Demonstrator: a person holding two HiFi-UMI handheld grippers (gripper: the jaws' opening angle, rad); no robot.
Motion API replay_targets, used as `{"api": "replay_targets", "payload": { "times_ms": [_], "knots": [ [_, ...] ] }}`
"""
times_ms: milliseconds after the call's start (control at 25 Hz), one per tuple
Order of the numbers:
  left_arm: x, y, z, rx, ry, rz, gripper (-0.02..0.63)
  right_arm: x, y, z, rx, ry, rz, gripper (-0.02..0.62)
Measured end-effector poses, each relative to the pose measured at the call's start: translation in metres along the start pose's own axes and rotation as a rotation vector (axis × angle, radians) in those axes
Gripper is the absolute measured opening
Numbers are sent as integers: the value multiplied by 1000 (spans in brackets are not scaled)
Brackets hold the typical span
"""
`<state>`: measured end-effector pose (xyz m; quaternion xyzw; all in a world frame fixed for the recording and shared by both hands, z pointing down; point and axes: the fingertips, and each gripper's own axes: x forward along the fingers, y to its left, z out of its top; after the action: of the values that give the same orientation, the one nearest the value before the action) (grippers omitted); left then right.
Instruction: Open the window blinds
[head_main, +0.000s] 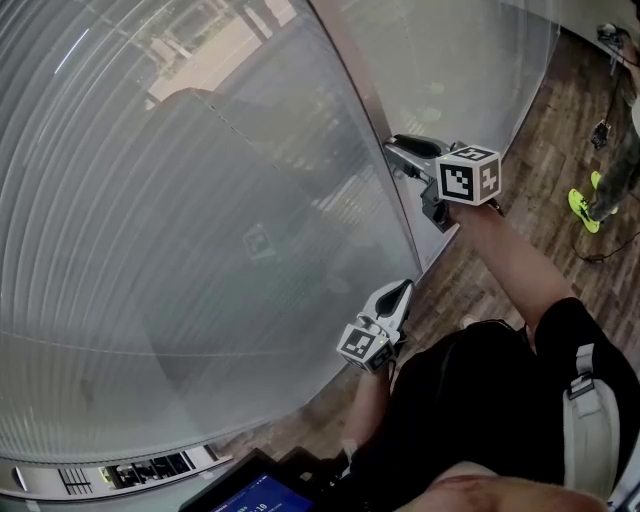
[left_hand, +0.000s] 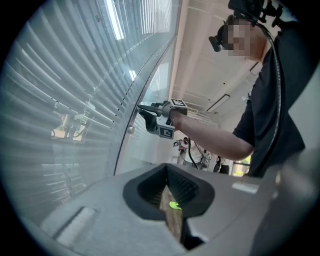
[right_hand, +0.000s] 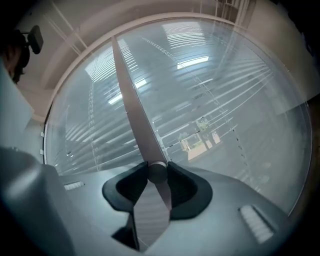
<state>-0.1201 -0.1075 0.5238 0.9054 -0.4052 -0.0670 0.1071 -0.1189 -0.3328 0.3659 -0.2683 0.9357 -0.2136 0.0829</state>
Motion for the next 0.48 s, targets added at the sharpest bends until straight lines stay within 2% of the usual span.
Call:
{"api": "replay_targets", "payload": {
  "times_ms": [160,480],
  "knots": [
    [-4,0,3,-2,-4,8,2,1,3,3,-20,12,1,128],
    [-6,7,-4,-8,-4,25,2,2,5,-5,-128,42,23,146]
  ]
}}
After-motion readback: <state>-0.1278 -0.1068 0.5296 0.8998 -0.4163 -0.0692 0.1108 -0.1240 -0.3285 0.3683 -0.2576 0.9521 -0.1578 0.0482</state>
